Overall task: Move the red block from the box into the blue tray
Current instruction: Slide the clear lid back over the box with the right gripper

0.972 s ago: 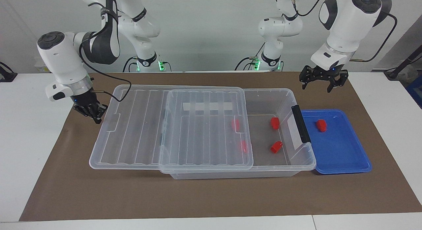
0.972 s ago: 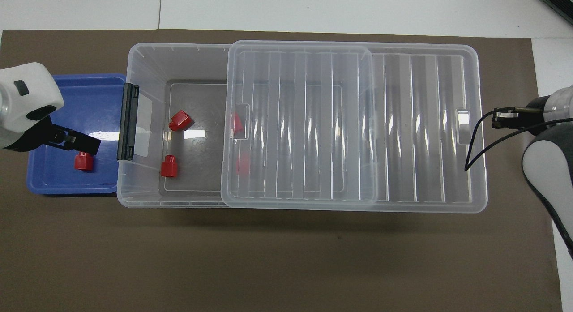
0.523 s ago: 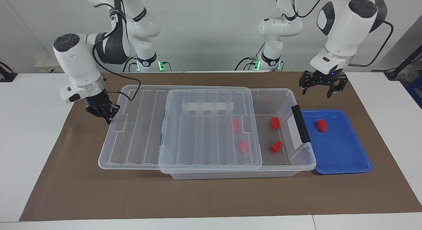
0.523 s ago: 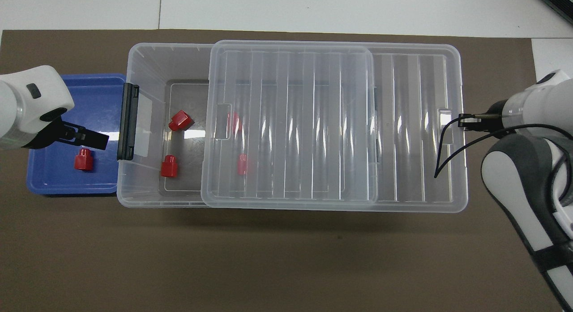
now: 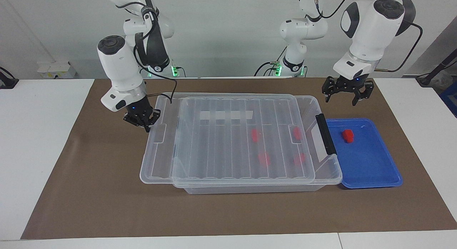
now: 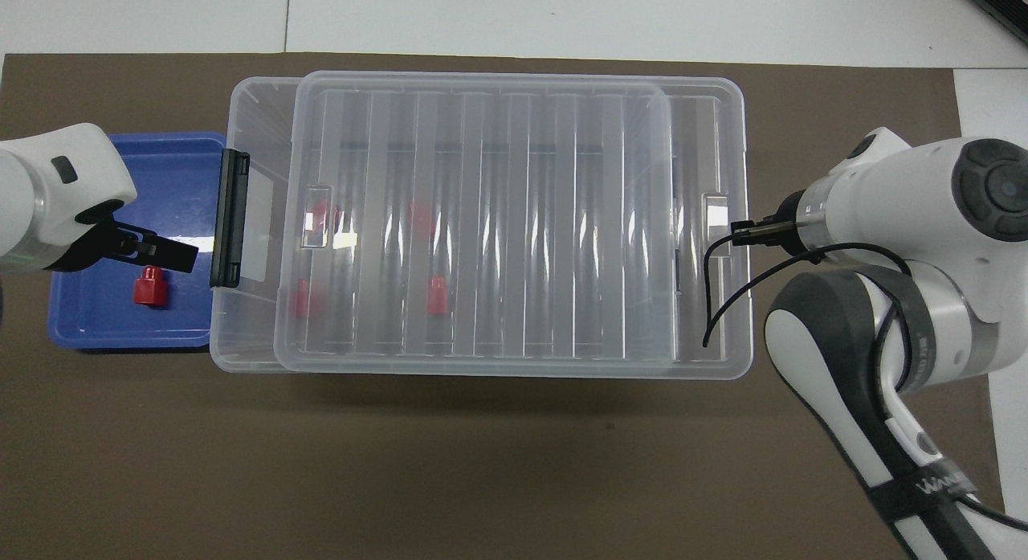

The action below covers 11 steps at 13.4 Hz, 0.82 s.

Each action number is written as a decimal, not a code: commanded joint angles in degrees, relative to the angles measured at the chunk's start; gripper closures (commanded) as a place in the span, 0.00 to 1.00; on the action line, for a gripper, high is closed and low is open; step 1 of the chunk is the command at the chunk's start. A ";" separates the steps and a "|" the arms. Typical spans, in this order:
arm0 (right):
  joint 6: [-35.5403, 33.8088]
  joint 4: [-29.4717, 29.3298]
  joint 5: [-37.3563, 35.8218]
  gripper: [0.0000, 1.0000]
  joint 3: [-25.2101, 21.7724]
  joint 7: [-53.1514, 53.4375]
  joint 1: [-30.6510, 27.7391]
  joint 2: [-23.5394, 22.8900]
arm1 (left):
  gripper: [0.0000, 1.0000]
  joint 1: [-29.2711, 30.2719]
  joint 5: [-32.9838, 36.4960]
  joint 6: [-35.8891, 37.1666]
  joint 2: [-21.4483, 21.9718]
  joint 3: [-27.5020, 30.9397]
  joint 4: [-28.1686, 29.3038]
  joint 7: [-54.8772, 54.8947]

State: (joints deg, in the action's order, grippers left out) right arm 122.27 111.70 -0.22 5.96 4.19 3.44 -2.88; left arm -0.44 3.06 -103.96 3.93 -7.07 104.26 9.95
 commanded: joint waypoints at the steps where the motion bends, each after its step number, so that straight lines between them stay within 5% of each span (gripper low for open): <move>1: 0.16 1.06 1.18 1.00 0.11 0.82 1.83 0.42 | 0.00 -0.35 -0.78 -1.42 1.78 0.39 2.09 -0.37; 11: 1.74 1.15 1.53 1.00 0.11 0.29 5.79 0.16 | 0.00 1.41 -6.58 -1.51 1.61 1.00 1.47 -7.67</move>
State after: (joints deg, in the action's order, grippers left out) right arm 122.45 112.06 -0.05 5.99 4.19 8.99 -2.88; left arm 1.03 -2.38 -104.19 3.96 -5.91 104.26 4.05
